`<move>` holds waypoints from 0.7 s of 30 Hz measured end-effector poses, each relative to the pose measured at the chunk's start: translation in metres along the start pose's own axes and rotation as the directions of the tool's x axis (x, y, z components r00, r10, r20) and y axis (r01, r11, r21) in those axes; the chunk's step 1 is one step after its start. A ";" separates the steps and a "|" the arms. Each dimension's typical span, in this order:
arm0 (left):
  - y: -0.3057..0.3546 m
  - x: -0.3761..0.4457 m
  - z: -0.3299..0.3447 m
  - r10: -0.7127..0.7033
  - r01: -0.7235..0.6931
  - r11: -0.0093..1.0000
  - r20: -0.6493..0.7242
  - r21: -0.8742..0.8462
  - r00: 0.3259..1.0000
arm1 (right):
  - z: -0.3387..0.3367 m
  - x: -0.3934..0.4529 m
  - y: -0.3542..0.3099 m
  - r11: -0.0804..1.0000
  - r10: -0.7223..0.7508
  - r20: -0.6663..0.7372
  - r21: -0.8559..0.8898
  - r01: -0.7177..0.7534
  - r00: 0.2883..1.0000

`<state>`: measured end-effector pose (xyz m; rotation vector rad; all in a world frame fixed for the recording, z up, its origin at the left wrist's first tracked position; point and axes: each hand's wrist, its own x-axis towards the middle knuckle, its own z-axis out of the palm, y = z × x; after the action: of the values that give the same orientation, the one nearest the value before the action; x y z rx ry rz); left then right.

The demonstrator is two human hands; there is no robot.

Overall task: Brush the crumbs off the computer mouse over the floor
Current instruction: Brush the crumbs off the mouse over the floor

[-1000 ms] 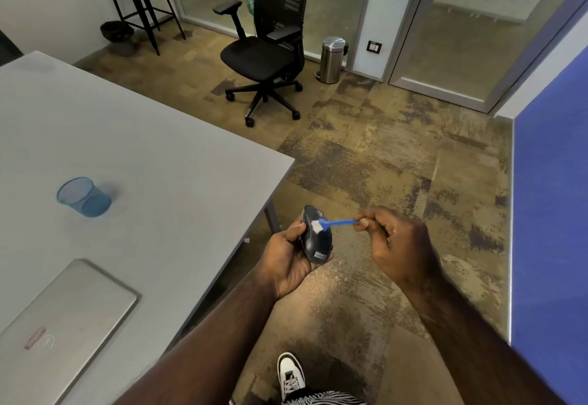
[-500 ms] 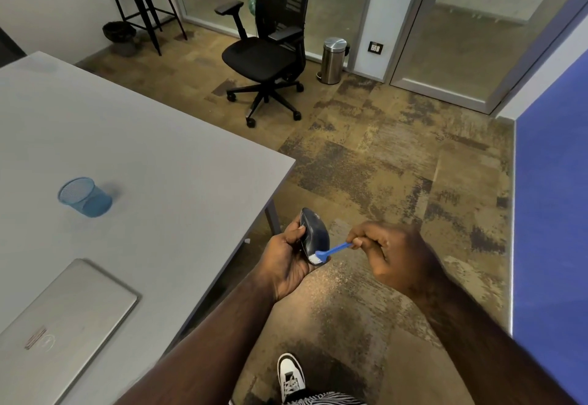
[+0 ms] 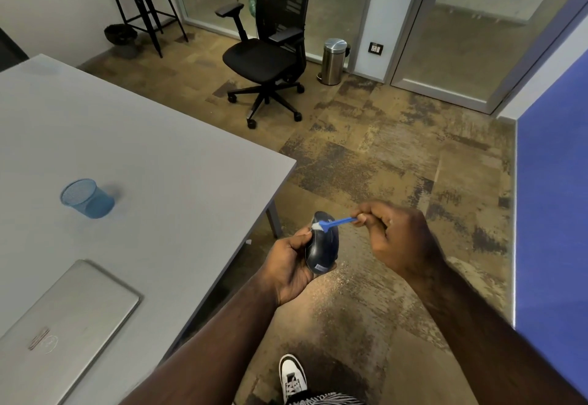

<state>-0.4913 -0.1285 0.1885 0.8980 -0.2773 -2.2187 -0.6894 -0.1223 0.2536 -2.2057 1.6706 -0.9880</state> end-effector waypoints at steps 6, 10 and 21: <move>0.000 0.000 -0.004 -0.002 0.002 1.000 0.004 0.009 1.000 | 0.004 0.011 0.002 0.994 0.108 -0.028 0.004 -0.108 0.994; 0.000 0.001 -0.006 -0.011 0.011 1.000 -0.023 0.014 1.000 | 0.006 0.008 -0.008 1.000 0.006 0.040 -0.007 -0.006 0.999; 0.002 -0.003 -0.009 -0.003 0.001 0.997 -0.031 -0.071 1.000 | 0.000 0.005 0.009 0.987 0.157 -0.043 -0.011 -0.157 0.987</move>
<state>-0.4823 -0.1272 0.1848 0.8935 -0.1824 -2.2007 -0.6958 -0.1295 0.2508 -2.0378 1.8434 -0.9906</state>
